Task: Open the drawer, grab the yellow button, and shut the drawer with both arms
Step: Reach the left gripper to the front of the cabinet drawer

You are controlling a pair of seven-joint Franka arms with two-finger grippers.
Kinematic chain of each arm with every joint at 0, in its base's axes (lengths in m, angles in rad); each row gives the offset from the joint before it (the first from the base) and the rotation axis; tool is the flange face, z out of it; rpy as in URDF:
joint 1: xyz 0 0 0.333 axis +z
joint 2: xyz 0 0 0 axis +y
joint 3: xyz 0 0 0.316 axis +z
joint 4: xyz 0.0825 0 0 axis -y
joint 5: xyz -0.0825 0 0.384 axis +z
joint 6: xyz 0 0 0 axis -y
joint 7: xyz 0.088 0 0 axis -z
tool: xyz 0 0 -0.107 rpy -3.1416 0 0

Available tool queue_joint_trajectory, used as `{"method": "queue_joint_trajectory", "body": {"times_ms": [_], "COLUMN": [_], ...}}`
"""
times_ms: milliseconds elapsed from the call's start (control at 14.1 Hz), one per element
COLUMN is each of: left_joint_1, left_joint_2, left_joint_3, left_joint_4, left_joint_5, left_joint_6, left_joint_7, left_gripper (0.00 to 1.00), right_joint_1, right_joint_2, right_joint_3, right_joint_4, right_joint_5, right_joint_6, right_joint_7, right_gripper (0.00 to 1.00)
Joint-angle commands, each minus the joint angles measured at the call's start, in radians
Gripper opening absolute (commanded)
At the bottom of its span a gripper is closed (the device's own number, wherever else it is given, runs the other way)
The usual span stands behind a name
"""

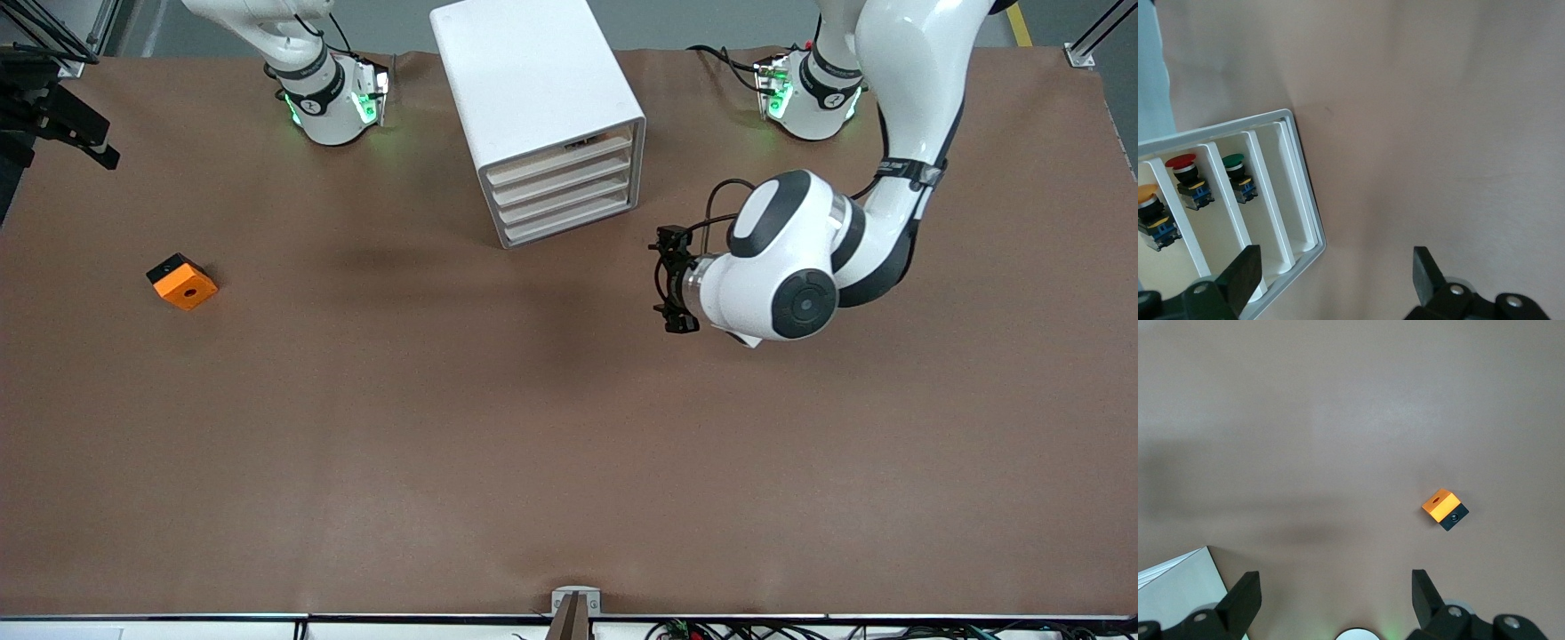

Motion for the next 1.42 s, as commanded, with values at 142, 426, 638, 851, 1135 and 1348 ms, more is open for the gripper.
{"method": "queue_joint_trajectory", "body": {"times_ms": [142, 426, 638, 851, 1135, 1348], "left_joint_1": [-0.072, -0.077, -0.081, -0.098, -0.115, -0.117], "left_joint_2": [0.031, 0.046, 0.075, 0.120, 0.166, 0.210], "left_joint_3": [0.002, 0.000, 0.000, 0.000, 0.000, 0.002], "left_joint_4": [0.026, 0.025, 0.025, 0.026, 0.025, 0.026], "left_joint_5": [-0.017, -0.101, -0.153, -0.212, -0.339, -0.442], "left_joint_6": [-0.010, -0.058, -0.066, -0.112, -0.176, -0.182], "left_joint_7": [-0.093, -0.101, -0.101, -0.103, -0.113, -0.133], "left_gripper": [1.00, 1.00, 1.00, 1.00, 1.00, 0.96], "right_joint_1": [-0.008, -0.007, -0.007, -0.007, -0.008, -0.010], "right_joint_2": [-0.016, -0.016, -0.016, -0.014, -0.010, -0.007], "right_joint_3": [0.003, 0.004, 0.004, 0.008, 0.008, 0.004], "right_joint_4": [-0.010, -0.010, -0.009, -0.007, 0.008, 0.011], "right_joint_5": [0.004, 0.002, 0.004, 0.002, 0.002, 0.004], "right_joint_6": [-0.005, -0.005, -0.003, 0.000, -0.003, -0.003], "right_joint_7": [-0.006, -0.006, -0.006, -0.006, -0.006, 0.011], "right_gripper": [1.00, 1.00, 1.00, 1.00, 1.00, 1.00]}}
